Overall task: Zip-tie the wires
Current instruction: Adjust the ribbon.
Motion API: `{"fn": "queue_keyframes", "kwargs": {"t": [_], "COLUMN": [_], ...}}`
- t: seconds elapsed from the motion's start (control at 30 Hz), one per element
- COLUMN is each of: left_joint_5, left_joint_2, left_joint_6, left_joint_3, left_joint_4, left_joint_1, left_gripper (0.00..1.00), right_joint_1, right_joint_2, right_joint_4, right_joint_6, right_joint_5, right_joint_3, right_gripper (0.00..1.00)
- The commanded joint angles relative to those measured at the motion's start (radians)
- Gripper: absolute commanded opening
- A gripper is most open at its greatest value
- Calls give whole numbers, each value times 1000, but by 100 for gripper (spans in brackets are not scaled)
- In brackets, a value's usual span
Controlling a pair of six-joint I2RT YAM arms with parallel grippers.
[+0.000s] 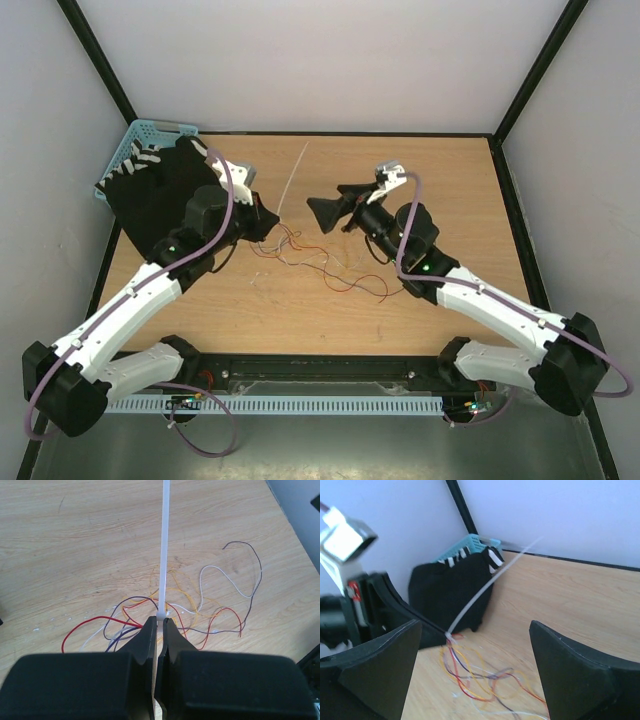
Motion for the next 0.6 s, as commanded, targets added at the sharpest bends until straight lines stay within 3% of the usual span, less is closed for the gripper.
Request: {"fn": "queue_keyframes", "kwargs": {"t": [0.0, 0.37, 0.57], "left_joint_5": [66, 92, 108], "left_joint_2": [-3, -52, -63], "left_joint_6": [-9, -30, -33], "left_joint_3": [-26, -69, -77], "left_joint_4": [72, 101, 105], "left_joint_1": [3, -9, -27], "left_gripper": [0, 0, 0], "right_joint_1": [-10, -10, -11], "right_joint_2": [66, 201, 293], "right_joint_4": [-44, -83, -93], "right_joint_6": [257, 420, 463], "right_joint_5": [1, 33, -47], "right_joint_3": [99, 184, 232], "right_gripper": [99, 100, 86]}}
